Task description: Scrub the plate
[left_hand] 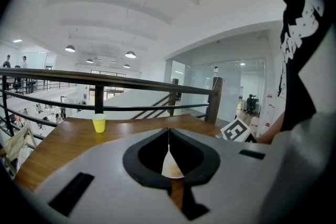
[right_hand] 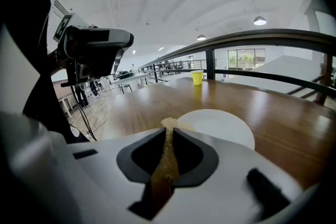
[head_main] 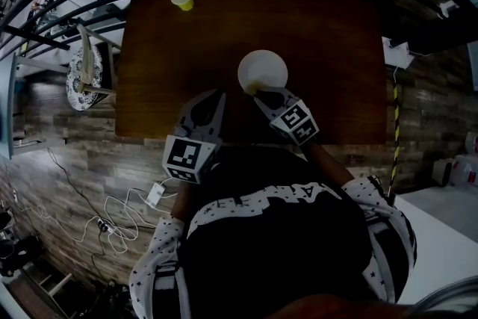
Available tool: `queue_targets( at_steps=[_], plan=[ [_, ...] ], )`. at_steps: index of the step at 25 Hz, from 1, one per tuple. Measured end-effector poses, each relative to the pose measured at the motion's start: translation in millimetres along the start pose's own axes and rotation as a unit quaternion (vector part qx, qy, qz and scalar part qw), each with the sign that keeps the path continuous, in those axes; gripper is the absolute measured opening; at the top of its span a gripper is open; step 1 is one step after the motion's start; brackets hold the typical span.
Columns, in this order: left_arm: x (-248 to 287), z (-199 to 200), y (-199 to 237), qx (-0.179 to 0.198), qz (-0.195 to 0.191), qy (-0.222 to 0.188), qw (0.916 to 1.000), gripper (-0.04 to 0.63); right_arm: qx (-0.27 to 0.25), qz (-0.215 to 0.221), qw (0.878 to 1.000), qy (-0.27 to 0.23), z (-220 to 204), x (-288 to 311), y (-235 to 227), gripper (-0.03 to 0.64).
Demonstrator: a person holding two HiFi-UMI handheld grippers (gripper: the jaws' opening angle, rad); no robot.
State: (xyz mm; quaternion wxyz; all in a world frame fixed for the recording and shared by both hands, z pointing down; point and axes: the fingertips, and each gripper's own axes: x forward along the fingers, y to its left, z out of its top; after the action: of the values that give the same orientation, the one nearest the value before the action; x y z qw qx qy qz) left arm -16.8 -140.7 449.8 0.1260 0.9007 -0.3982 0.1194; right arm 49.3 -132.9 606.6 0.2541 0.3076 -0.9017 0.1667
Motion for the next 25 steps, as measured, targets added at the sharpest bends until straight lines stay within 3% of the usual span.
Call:
queue_targets(
  at_steps=[15,21,25],
  plan=[
    [-3.2,-0.8,-5.9,-0.001,0.002,-0.004,1.0000,0.014,-0.007,0.008,1.000,0.004,-4.7,-3.5,9.3,0.049],
    [-6.9,-2.6,-1.4,-0.002,0.012,-0.004,0.9999,0.014,-0.032,-0.021,0.997,-0.063,20.3,-14.0,-4.1,0.049],
    [-9.7,-2.6,1.4,-0.004,0.017,-0.006,0.9998,0.014,-0.028,-0.040,0.997,-0.054,23.1,-15.1,-25.7,0.049]
  ],
)
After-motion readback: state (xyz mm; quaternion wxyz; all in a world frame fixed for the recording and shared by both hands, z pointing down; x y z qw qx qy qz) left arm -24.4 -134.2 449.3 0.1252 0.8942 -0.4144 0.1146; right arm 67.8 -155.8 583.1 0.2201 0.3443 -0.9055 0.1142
